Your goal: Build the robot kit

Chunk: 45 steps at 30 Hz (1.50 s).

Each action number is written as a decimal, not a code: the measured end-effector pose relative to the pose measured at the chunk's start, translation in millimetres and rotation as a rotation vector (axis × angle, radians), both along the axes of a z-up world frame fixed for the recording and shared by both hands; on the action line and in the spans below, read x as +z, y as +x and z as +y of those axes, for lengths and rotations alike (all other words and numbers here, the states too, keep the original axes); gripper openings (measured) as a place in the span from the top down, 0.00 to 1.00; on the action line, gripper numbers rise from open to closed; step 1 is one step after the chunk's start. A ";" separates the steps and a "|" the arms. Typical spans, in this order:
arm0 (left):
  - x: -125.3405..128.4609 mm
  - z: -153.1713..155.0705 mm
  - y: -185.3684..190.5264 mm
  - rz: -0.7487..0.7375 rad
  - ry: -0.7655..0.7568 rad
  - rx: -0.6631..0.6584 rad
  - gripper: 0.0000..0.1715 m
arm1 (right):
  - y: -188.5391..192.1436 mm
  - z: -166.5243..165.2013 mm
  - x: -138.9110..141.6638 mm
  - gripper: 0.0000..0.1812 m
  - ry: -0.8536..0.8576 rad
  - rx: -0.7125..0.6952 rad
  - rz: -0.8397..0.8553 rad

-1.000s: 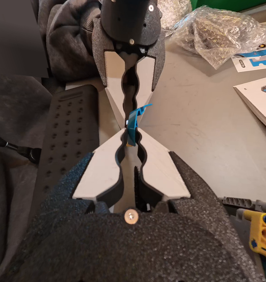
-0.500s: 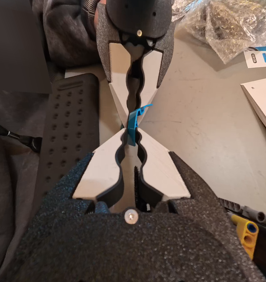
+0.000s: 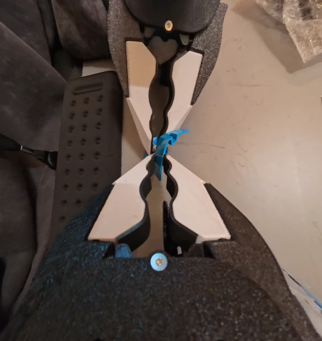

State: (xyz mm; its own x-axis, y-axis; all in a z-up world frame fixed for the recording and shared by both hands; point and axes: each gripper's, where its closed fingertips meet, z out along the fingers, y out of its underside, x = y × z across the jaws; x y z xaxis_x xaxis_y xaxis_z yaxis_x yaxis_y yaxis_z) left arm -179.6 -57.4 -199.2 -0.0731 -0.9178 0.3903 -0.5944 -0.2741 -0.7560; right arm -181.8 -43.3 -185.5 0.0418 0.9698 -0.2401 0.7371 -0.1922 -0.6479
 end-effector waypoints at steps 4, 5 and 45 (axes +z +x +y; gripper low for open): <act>0.1 1.5 0.1 0.000 -0.003 0.009 0.96 | -2.1 1.1 2.8 0.97 -0.030 -0.017 0.042; 0.0 1.4 0.0 0.001 -0.006 0.008 0.97 | -1.4 1.0 1.8 0.97 -0.039 -0.019 0.039; 5.1 -3.4 1.0 -0.047 0.263 -0.059 0.96 | 3.2 -11.7 12.4 0.97 -0.237 -0.044 0.136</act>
